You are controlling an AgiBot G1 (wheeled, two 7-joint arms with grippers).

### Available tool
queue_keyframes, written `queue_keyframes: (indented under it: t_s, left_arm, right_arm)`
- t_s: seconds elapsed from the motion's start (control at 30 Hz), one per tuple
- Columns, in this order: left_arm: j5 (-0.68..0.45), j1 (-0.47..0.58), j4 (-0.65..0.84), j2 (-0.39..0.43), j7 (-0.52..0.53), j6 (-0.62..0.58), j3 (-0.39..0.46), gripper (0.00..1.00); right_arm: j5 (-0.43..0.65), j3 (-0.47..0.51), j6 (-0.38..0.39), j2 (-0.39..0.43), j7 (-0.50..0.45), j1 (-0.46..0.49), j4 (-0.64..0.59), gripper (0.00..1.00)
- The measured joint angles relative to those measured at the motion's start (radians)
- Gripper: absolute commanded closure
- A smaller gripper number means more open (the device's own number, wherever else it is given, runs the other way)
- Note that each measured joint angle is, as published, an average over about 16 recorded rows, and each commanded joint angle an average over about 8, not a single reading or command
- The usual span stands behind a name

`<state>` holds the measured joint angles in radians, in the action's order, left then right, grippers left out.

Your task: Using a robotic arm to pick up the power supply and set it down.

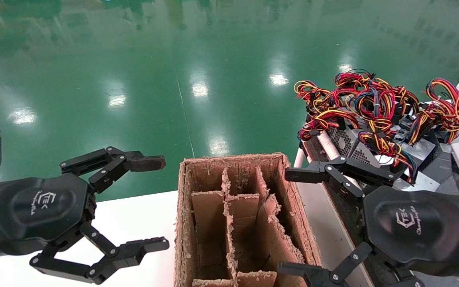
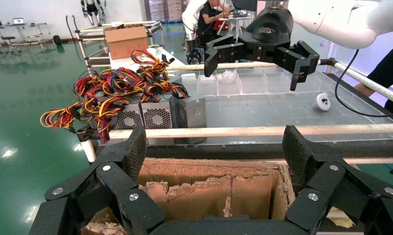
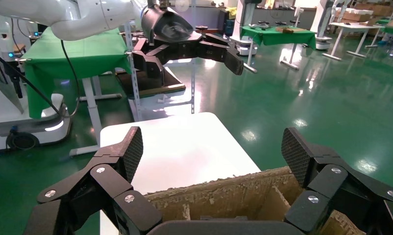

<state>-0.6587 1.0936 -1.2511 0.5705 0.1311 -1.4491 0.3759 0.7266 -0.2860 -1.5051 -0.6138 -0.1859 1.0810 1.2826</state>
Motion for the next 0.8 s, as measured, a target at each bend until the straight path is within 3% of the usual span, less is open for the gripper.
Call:
queue_keyframes:
  t_s: [0.8]
  left_arm:
    - [0.0, 0.0, 0.0, 0.0, 0.0, 0.0, 0.0, 0.0]
  right_arm:
    - [0.003, 0.006, 0.009, 0.002, -0.002, -0.006, 0.001, 0.0]
